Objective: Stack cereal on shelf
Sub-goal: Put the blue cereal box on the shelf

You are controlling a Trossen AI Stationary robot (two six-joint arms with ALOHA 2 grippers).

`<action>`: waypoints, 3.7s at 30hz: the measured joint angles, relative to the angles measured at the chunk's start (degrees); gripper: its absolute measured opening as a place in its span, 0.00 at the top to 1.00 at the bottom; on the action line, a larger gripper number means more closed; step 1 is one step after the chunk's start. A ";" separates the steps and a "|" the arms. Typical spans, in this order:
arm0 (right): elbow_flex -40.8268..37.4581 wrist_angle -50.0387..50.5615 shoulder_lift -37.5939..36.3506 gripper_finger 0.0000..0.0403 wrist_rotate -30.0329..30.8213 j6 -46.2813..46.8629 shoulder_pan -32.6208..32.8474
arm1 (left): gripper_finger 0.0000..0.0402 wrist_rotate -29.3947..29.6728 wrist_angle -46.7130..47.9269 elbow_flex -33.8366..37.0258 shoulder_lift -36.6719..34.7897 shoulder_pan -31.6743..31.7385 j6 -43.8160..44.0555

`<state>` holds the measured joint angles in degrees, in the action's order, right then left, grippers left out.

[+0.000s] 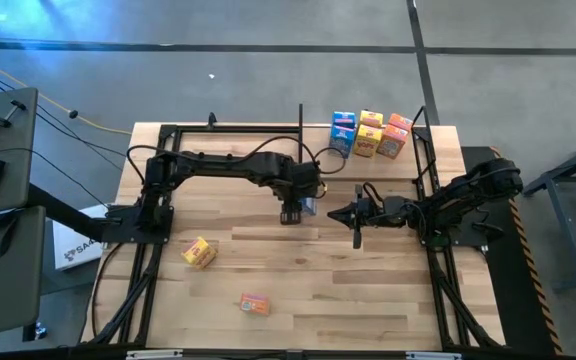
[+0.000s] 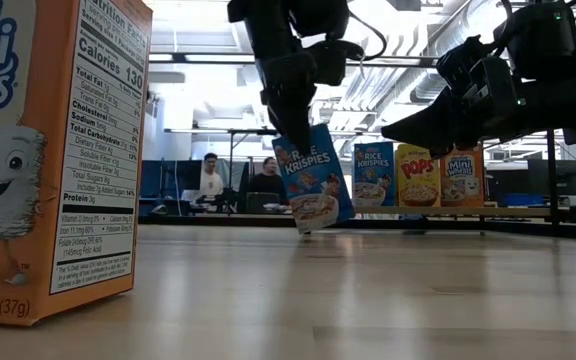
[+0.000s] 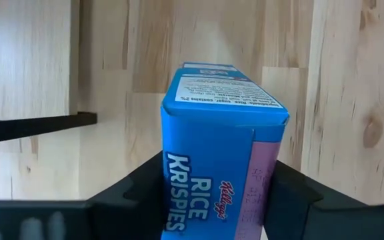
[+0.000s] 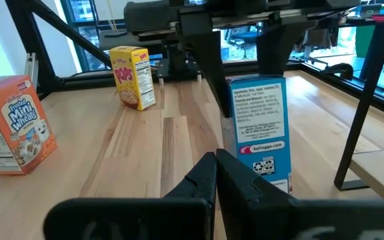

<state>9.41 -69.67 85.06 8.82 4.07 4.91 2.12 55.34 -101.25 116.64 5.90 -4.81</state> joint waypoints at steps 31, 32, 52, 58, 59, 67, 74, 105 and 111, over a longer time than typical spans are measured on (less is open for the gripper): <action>2.43 4.80 -0.04 0.42 5.53 1.05 0.02 | 0.28 -6.13 -47.36 39.25 -31.30 -0.06 3.58; 3.81 6.85 -0.04 0.38 5.57 1.03 0.02 | 0.28 -6.11 -51.70 43.07 -33.40 -0.06 4.63; 51.37 83.85 0.67 0.28 4.55 -3.61 -3.74 | 0.28 -2.28 -92.54 78.92 -49.20 -0.04 14.76; 53.90 85.33 5.47 0.28 -1.91 -2.27 -7.01 | 0.28 -1.32 -92.49 78.97 -48.55 -0.06 14.59; 54.18 85.47 6.31 0.28 -2.50 -2.84 -7.22 | 0.28 -1.25 -92.59 78.97 -48.57 -0.06 14.56; 55.15 85.80 9.83 0.31 -4.57 -3.84 -8.60 | 0.28 -1.19 -92.52 78.95 -48.54 -0.06 13.55; 55.15 87.19 9.90 0.47 -6.01 -1.94 -9.16 | 0.28 -1.21 -92.42 78.95 -48.54 -0.06 12.78; 55.04 101.18 -4.41 0.61 -1.93 -3.66 -9.97 | 0.28 -1.23 -91.28 78.95 -48.54 -0.04 12.20; 55.04 110.63 -11.10 0.61 1.67 -9.89 -16.65 | 0.28 -1.23 -91.56 78.93 -48.52 -0.04 12.19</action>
<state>64.45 40.96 73.96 10.49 -5.82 -11.74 0.88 -36.23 -22.33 68.12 5.87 7.38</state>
